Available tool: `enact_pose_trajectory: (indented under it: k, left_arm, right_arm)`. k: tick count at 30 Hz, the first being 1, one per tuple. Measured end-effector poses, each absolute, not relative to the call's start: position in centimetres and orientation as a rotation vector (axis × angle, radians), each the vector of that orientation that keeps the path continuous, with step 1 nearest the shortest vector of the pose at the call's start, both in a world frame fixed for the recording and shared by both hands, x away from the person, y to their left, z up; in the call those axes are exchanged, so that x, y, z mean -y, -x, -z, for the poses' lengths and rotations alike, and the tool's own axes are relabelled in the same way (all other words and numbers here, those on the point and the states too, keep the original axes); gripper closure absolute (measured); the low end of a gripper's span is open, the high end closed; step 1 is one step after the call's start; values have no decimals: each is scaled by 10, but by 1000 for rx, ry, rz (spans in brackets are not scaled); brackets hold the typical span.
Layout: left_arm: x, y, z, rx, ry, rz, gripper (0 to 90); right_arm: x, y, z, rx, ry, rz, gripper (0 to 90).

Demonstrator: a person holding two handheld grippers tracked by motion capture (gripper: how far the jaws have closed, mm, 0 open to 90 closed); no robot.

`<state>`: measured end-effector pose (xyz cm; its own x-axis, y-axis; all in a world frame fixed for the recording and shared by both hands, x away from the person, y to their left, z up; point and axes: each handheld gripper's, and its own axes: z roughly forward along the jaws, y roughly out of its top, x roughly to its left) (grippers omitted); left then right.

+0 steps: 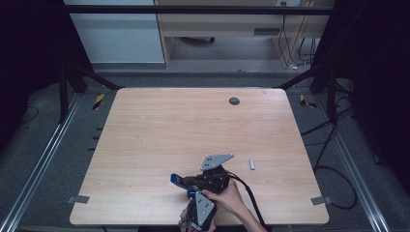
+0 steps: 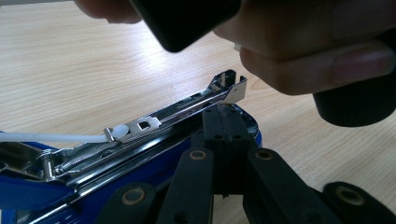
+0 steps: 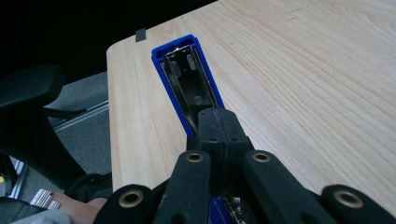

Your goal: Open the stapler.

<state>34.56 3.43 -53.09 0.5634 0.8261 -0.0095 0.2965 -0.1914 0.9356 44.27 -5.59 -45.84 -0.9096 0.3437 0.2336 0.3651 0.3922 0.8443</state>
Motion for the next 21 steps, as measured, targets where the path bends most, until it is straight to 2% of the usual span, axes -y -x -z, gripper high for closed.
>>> enact_pose_trajectory:
  k: [21]
  left_arm:
    - [-35,-346,531,-930,-1752,-632,900]
  right_arm:
    - [33,-451,474,2663,687,1394,900]
